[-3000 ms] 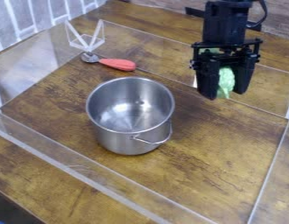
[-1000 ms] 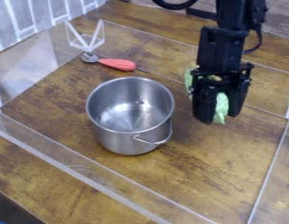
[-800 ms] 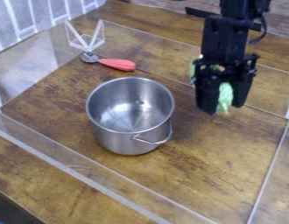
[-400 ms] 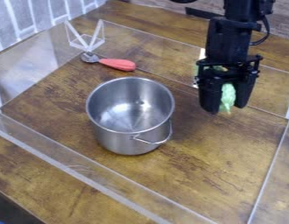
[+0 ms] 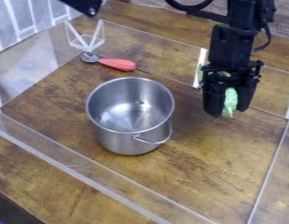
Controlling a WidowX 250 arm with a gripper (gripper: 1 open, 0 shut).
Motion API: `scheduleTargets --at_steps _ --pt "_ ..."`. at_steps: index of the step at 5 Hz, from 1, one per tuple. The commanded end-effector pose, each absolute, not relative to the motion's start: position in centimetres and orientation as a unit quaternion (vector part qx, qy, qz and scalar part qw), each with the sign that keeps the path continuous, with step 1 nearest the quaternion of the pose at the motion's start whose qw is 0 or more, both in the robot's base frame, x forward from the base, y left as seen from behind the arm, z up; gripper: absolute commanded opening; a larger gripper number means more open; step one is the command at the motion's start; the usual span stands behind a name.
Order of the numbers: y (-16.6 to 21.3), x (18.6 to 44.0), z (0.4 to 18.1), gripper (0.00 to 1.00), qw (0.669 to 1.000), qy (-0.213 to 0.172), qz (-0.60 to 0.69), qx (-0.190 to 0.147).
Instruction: Put the green object in the silver pot
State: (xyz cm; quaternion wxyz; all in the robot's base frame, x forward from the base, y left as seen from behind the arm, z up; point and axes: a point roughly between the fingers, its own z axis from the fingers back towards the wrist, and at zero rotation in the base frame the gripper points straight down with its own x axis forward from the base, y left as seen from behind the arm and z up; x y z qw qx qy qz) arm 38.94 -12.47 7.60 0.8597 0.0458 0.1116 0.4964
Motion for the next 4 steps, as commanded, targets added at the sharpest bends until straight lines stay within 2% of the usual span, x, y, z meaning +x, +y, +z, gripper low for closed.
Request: scheduleTargets --at_steps 1,2,3,4 --pt "-13.0 39.9 10.8 0.00 0.862 0.083 0.500 0.018" --pt "-12.3 39.1 10.7 0.00 0.852 0.084 0.516 0.020" --pt "-10.5 37.3 12.1 0.00 0.841 0.076 0.535 0.026" --pt "-10.4 36.9 12.1 0.00 0.830 0.077 0.553 0.025"
